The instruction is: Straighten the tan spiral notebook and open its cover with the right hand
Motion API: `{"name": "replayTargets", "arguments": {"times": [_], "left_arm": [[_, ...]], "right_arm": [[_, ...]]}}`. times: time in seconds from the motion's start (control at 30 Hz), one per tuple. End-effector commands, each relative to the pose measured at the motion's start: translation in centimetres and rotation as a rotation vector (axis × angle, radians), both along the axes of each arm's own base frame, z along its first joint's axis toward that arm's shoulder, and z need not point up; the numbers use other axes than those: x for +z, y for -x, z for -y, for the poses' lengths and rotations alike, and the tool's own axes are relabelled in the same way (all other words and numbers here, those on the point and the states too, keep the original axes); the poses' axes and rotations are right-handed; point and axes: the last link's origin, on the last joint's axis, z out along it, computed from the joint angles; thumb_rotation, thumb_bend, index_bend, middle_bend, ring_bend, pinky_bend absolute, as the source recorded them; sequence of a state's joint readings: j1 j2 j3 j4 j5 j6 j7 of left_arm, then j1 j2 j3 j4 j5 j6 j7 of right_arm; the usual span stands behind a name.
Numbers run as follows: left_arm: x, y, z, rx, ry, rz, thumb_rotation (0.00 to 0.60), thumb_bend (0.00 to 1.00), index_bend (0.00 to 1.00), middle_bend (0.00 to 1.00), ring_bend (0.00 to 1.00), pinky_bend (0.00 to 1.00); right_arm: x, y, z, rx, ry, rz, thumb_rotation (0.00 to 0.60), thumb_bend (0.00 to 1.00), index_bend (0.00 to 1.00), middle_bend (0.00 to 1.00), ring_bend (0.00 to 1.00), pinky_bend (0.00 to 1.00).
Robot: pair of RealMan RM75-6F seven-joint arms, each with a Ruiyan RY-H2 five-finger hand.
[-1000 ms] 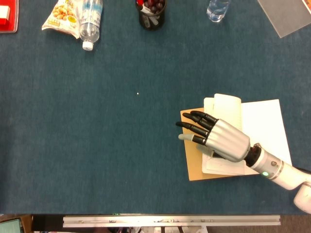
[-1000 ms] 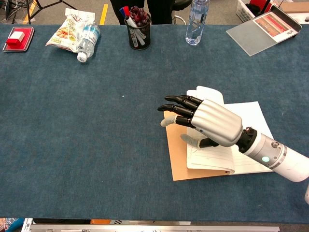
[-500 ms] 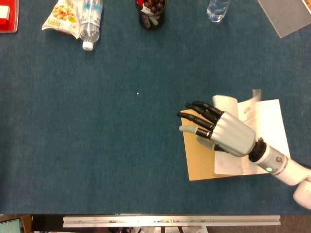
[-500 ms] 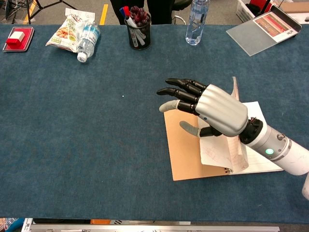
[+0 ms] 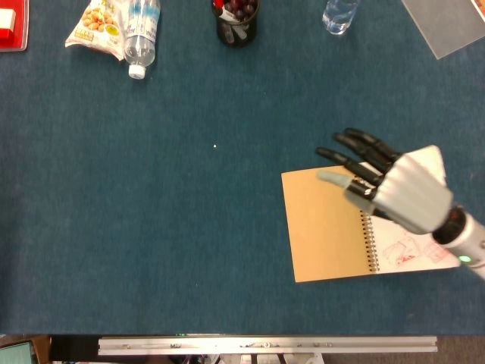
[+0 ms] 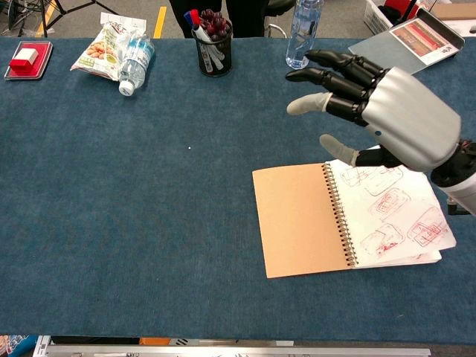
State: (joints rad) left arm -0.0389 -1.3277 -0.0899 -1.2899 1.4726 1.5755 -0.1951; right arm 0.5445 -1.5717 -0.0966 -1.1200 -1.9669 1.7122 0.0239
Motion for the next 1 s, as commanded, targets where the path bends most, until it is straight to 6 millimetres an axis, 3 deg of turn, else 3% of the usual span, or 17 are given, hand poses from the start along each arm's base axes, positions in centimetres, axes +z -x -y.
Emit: {"name": "replayTargets", "arguments": {"times": [0.03, 0.3, 0.6, 1.0], "left_arm": [[0.0, -0.1, 0.0, -0.003, -0.001, -0.003, 0.6, 0.36, 0.26, 0.06, 0.11, 0.28], [0.2, -0.6, -0.1, -0.016, -0.003, -0.01, 0.6, 0.36, 0.26, 0.06, 0.11, 0.28], [0.4, -1.1, 0.0, -0.043, -0.012, -0.006, 0.6, 0.36, 0.26, 0.07, 0.11, 0.28], [1.0, -2.1, -0.2, -0.085, -0.022, 0.005, 0.6, 0.36, 0.26, 0.07, 0.11, 0.28]], "right_arm": [[2.0, 0.9, -0.6, -0.027, 0.05, -0.033, 0.6, 0.41, 0.3, 0.17, 0.04, 0.16], [5.4, 3.2, -2.1, -0.13, 0.132, -0.13, 0.6, 0.41, 0.3, 0.17, 0.04, 0.16], [8.7, 6.6, -5.6, -0.401, 0.225, -0.283, 0.6, 0.36, 0.3, 0.18, 0.04, 0.16], [10.6, 9.8, -9.4, -0.683, 0.289, -0.283, 0.6, 0.34, 0.3, 0.18, 0.04, 0.16]]}}
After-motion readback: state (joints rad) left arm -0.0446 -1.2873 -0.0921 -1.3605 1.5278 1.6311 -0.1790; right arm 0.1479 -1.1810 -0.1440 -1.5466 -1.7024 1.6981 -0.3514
